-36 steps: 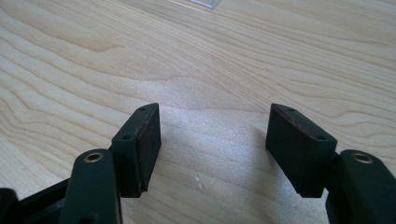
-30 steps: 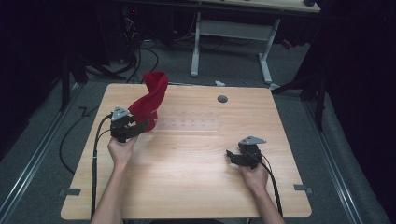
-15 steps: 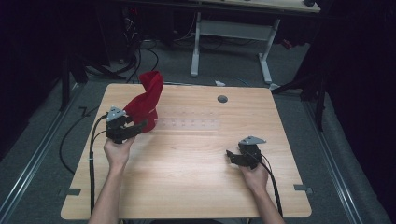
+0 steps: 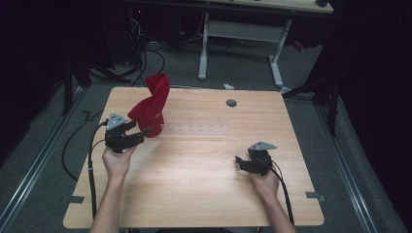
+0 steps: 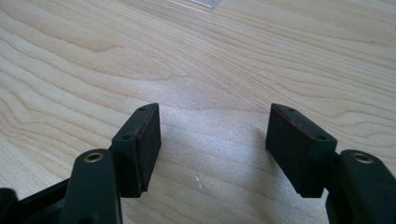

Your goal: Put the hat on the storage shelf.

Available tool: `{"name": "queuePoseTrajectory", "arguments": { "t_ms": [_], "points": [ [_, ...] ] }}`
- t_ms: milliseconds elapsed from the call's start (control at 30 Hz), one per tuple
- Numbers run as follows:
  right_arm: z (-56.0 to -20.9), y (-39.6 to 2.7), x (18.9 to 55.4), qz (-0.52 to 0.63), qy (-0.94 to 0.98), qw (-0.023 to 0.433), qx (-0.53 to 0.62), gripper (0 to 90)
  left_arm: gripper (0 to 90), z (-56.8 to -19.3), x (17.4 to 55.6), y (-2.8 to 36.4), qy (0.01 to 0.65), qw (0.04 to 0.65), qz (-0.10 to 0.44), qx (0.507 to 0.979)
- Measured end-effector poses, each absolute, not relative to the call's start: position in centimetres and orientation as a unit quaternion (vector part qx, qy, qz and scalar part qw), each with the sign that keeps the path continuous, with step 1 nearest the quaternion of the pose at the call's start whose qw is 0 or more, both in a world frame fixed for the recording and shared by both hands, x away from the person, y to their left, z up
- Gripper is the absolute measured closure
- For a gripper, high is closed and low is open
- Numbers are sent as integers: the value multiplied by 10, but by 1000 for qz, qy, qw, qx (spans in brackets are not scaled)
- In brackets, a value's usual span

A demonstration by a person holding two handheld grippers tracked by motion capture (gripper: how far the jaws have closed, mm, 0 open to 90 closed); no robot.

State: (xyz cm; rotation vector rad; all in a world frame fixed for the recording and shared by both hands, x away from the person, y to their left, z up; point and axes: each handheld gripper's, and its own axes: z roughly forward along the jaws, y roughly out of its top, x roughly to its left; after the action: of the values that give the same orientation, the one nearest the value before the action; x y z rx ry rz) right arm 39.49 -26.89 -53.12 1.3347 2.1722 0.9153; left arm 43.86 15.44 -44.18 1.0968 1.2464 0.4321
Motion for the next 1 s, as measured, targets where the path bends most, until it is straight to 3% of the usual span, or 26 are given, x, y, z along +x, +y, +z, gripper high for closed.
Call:
{"name": "queuePoseTrajectory", "arguments": {
  "t_ms": [1000],
  "points": [
    [-531, -269, 395, 331, 784, 214, 479, 354, 377, -442, 390, 164, 560, 654, 176, 477]
  ]
}}
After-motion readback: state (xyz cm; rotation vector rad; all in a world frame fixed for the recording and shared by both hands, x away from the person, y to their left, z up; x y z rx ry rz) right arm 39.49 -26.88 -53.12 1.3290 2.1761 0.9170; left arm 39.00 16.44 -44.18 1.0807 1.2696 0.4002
